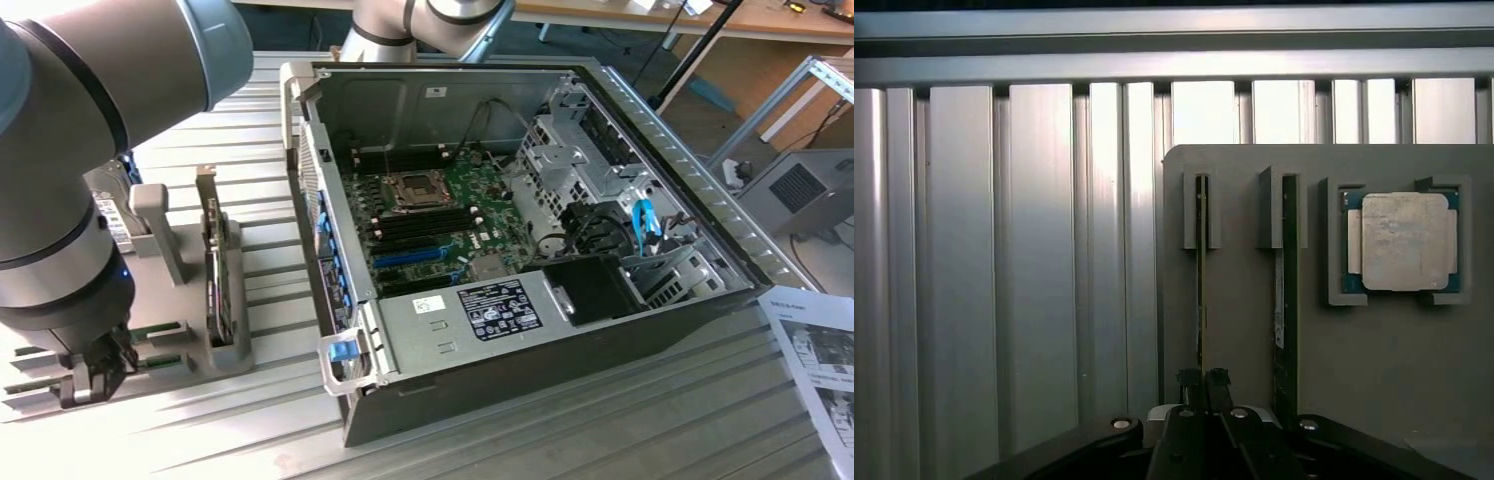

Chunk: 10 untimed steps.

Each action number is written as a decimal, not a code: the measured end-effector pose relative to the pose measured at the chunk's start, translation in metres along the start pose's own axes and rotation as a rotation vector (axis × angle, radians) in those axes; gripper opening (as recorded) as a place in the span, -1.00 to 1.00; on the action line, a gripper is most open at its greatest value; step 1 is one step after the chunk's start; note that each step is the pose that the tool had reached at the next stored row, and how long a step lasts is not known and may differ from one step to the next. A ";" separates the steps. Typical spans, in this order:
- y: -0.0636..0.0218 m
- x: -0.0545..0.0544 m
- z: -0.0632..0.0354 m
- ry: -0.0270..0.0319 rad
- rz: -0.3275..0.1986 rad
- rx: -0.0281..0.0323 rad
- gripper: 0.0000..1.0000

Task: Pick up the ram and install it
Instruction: 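Pick up the ram and move it above insertion slot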

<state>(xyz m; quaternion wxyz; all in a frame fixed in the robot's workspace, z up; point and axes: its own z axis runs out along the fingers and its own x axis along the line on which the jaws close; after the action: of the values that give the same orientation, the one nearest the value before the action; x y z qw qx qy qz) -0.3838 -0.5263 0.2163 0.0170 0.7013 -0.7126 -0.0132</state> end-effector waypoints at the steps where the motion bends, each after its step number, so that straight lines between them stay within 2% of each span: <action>1: 0.0000 0.000 -0.0007 -0.0002 0.000 -0.0001 -0.76; 10: 0.0003 0.000 -0.0081 -0.0023 0.000 -0.0001 -0.76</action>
<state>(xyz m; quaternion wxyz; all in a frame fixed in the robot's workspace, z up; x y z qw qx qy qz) -0.3838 -0.5264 0.2244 0.0163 0.7013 -0.7125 -0.0141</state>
